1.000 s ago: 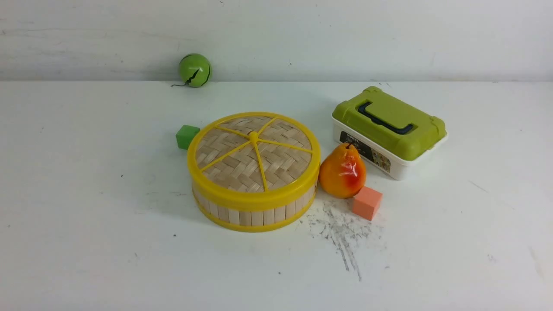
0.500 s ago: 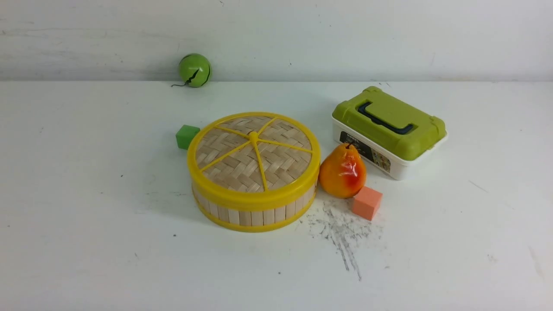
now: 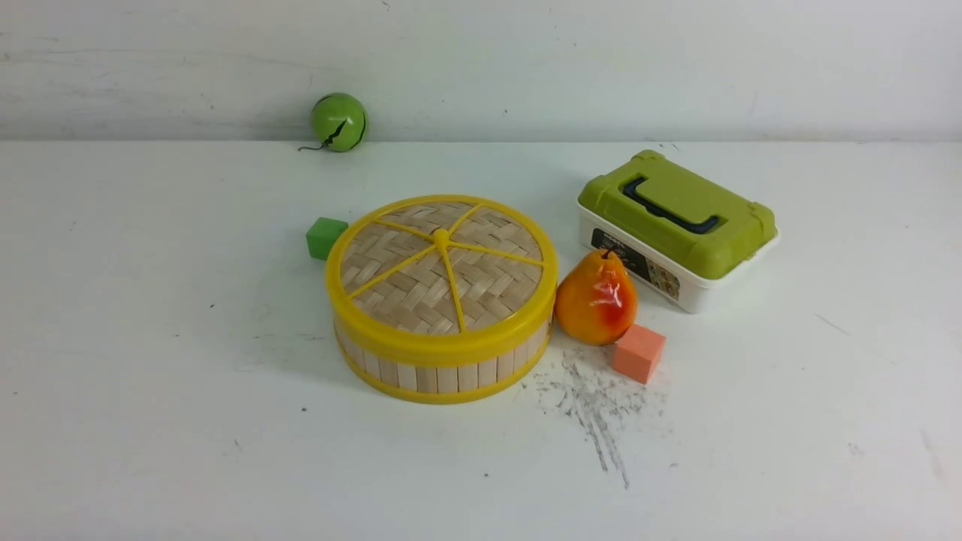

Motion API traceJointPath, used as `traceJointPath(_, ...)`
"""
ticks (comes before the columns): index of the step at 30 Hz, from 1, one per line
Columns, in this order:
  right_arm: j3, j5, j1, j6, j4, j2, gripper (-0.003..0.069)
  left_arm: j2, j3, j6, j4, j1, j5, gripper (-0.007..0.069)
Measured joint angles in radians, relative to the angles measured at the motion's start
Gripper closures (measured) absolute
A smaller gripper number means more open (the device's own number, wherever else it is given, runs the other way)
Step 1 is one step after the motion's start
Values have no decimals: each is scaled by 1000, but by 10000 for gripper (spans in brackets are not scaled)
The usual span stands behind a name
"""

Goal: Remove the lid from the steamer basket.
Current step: Use the left arm to lift the lid of the steamer

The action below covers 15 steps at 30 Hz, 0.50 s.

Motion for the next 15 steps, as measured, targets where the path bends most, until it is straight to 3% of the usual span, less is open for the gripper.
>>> traceJointPath(5,0,0,0,0,0,0,419,0,0,0,11,0,-154,489)
traceJointPath(11,0,0,0,0,0,0,419,0,0,0,12,0,-515,480)
traceJointPath(15,0,0,0,0,0,0,419,0,0,0,12,0,-638,479)
